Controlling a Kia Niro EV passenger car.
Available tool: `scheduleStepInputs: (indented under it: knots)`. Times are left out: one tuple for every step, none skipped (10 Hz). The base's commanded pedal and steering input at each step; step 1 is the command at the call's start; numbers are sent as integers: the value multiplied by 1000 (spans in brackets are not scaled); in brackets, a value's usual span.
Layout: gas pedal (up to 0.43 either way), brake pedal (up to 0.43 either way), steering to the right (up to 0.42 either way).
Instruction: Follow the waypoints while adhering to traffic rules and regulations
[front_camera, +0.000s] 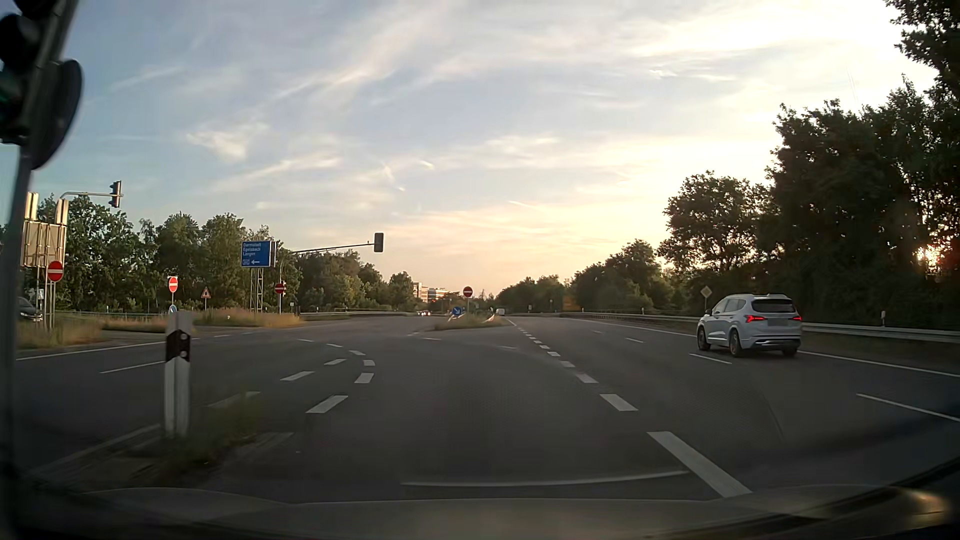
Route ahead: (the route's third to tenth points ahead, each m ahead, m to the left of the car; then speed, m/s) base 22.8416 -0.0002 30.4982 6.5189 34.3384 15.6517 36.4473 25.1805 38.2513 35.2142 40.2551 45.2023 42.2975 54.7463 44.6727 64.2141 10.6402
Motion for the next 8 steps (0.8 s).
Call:
scheduleStepInputs:
  knots:
    - [0,226,-41]
    - [0,226,-53]
    - [0,226,-62]
    - [0,226,-71]
    - [0,226,-81]
    - [0,226,-91]
    - [0,220,-102]
    - [0,213,-110]
